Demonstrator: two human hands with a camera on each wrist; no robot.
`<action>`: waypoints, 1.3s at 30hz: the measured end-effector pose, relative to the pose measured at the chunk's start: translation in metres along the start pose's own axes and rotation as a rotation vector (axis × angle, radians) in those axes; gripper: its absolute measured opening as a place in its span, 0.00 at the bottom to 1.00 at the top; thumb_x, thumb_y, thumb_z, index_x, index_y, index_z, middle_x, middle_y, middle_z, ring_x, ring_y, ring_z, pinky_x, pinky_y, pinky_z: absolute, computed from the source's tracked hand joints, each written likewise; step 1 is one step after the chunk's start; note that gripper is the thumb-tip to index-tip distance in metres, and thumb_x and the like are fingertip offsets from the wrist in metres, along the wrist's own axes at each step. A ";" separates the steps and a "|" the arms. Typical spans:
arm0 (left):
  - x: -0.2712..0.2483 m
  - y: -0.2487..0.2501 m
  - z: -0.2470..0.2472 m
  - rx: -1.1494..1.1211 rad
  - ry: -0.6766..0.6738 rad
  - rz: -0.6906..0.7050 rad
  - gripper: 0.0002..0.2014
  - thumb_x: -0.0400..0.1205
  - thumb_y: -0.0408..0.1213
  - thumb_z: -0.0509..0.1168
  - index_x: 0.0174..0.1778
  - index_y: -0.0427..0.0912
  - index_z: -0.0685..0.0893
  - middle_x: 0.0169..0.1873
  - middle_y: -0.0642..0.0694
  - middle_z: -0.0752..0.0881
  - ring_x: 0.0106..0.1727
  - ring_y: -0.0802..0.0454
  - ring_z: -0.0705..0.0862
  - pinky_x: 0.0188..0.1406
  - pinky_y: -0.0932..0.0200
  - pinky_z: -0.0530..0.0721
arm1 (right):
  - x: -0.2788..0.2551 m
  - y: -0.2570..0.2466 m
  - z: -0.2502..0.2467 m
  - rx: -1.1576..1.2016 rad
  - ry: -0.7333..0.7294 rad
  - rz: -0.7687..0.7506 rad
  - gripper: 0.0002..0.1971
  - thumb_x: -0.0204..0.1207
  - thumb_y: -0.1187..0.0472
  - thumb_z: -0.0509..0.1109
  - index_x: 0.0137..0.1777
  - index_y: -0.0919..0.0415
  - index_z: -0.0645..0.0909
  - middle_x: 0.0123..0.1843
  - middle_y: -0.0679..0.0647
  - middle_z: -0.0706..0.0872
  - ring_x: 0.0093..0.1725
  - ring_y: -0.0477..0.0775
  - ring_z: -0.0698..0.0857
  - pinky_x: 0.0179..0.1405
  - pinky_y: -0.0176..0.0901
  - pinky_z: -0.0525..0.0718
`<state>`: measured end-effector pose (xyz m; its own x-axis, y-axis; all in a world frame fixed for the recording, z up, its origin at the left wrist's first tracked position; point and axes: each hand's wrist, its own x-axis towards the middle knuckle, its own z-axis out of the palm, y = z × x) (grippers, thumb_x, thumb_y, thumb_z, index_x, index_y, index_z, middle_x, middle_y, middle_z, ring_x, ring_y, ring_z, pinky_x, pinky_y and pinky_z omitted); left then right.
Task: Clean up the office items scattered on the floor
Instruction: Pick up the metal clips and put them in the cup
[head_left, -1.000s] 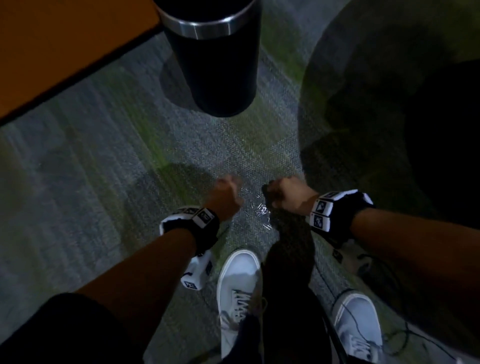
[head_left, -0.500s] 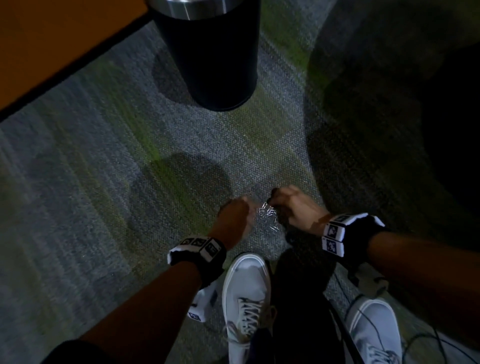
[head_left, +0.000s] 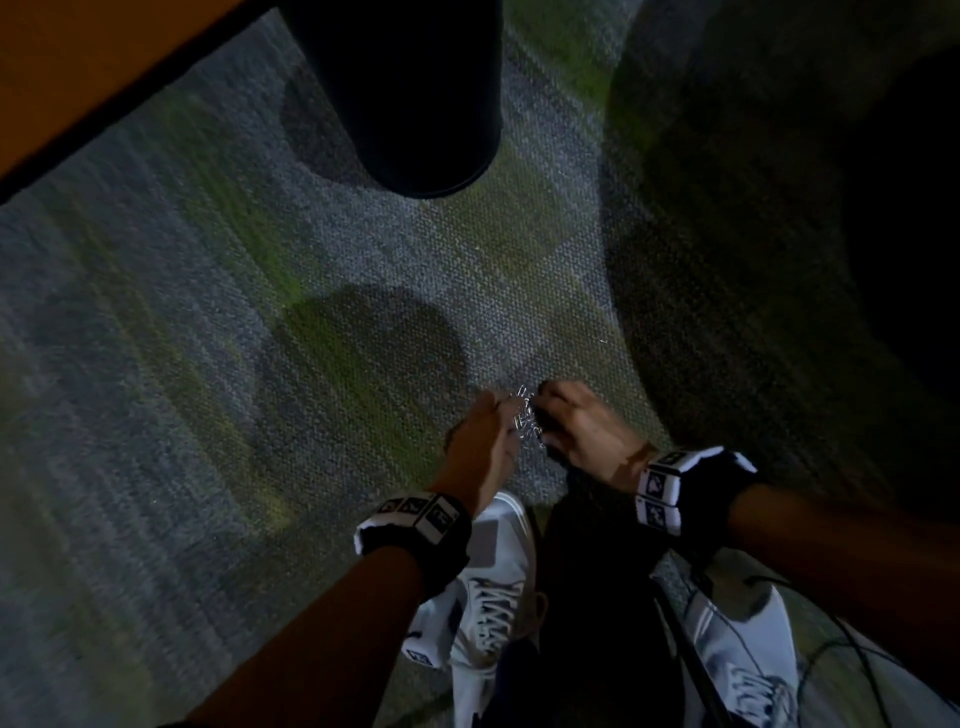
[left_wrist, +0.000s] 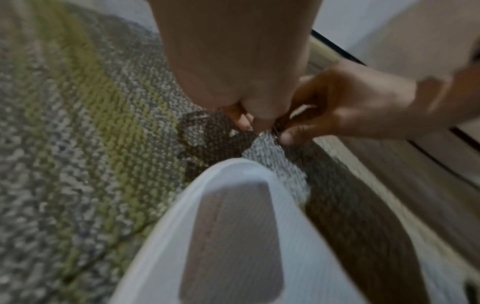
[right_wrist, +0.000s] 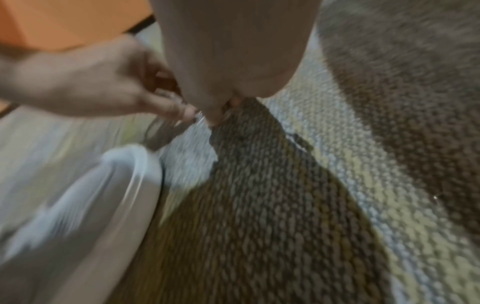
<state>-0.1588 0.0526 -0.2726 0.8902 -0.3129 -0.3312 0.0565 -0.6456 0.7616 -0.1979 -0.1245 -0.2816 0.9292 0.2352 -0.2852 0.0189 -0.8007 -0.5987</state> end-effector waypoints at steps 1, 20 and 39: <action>0.002 0.001 -0.004 0.054 -0.022 0.072 0.08 0.84 0.37 0.60 0.39 0.48 0.74 0.32 0.47 0.73 0.30 0.51 0.68 0.25 0.60 0.67 | 0.000 0.005 -0.003 0.032 0.038 0.042 0.26 0.71 0.62 0.77 0.69 0.66 0.79 0.64 0.62 0.79 0.63 0.64 0.78 0.65 0.51 0.78; 0.026 -0.026 -0.019 0.435 -0.320 0.418 0.29 0.73 0.43 0.73 0.70 0.40 0.79 0.64 0.38 0.77 0.63 0.40 0.78 0.61 0.45 0.82 | -0.011 0.015 -0.004 0.158 0.089 0.186 0.22 0.71 0.67 0.76 0.66 0.64 0.81 0.60 0.59 0.81 0.57 0.59 0.84 0.63 0.39 0.76; 0.014 -0.017 -0.014 0.438 -0.338 0.363 0.40 0.66 0.46 0.82 0.72 0.36 0.76 0.65 0.37 0.76 0.65 0.38 0.77 0.61 0.46 0.81 | -0.011 0.010 -0.011 0.117 0.013 0.245 0.31 0.71 0.62 0.79 0.73 0.63 0.75 0.64 0.58 0.76 0.60 0.59 0.81 0.64 0.46 0.80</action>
<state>-0.1413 0.0688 -0.2823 0.6228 -0.7196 -0.3071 -0.4734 -0.6591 0.5843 -0.2035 -0.1414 -0.2761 0.9055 0.0347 -0.4229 -0.2489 -0.7638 -0.5955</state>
